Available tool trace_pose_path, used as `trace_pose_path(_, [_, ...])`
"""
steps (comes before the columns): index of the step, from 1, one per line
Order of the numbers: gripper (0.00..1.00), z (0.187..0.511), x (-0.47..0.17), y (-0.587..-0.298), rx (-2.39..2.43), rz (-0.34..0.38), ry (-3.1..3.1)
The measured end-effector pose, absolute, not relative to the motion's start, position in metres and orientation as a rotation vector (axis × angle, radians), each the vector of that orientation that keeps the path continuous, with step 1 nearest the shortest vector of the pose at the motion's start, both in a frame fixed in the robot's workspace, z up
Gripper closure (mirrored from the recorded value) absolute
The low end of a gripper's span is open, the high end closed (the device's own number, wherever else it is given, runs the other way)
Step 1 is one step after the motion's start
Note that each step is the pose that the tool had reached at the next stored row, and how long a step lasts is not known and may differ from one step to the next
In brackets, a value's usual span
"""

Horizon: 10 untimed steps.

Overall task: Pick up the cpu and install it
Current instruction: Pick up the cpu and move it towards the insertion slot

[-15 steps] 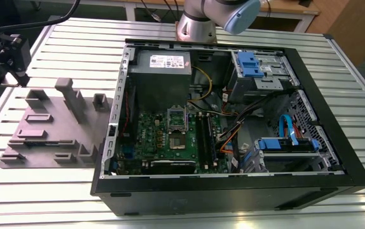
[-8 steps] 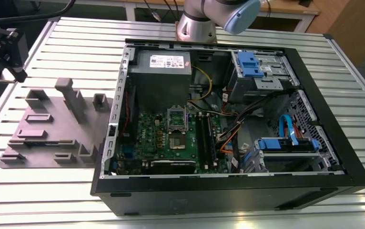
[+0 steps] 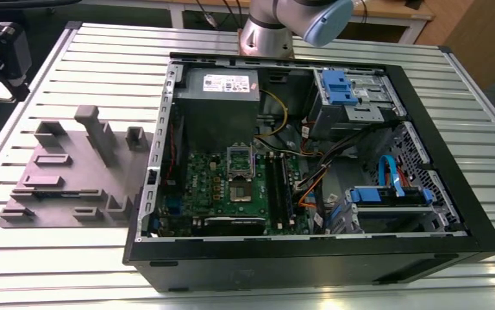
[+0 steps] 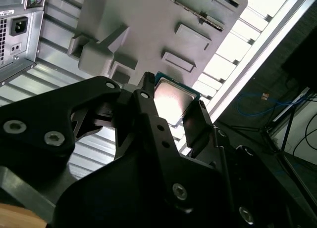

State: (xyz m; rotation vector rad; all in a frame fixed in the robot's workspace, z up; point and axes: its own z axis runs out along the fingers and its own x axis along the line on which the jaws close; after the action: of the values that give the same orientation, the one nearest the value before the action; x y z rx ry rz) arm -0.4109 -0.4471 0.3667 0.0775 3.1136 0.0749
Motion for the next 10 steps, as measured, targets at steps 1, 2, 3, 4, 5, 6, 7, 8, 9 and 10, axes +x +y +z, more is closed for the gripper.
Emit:
trace_pose_path(1, [0.53, 0.3685, -0.4109, -0.4471, 0.077, 0.075, 3.114])
trace_pose_path(2, [0.53, 0.3696, -0.4109, -0.4471, 0.077, 0.075, 3.114])
trace_pose_path(3, [0.53, 0.3697, -0.4109, -0.4471, 0.078, 0.075, 3.113])
trace_pose_path(4, [0.53, 0.3697, -0.4109, -0.4471, 0.077, 0.075, 3.113])
trace_pose_path(5, [0.53, 0.3698, -0.4109, -0.4471, 0.077, 0.075, 3.113])
trace_pose_path(6, [0.53, 0.37, -0.4107, -0.4471, 0.078, 0.075, 3.114])
trace_pose_path(7, [0.53, 0.3701, -0.4101, -0.4471, 0.078, 0.075, 3.114])
trace_pose_path(8, [0.53, 0.3701, -0.4091, -0.4471, 0.077, 0.075, 3.114])
trace_pose_path(9, [0.53, 0.37, -0.4078, -0.4471, 0.078, 0.075, 3.114])
trace_pose_path(10, [0.53, 0.37, -0.406, -0.4472, 0.077, 0.075, 3.114])
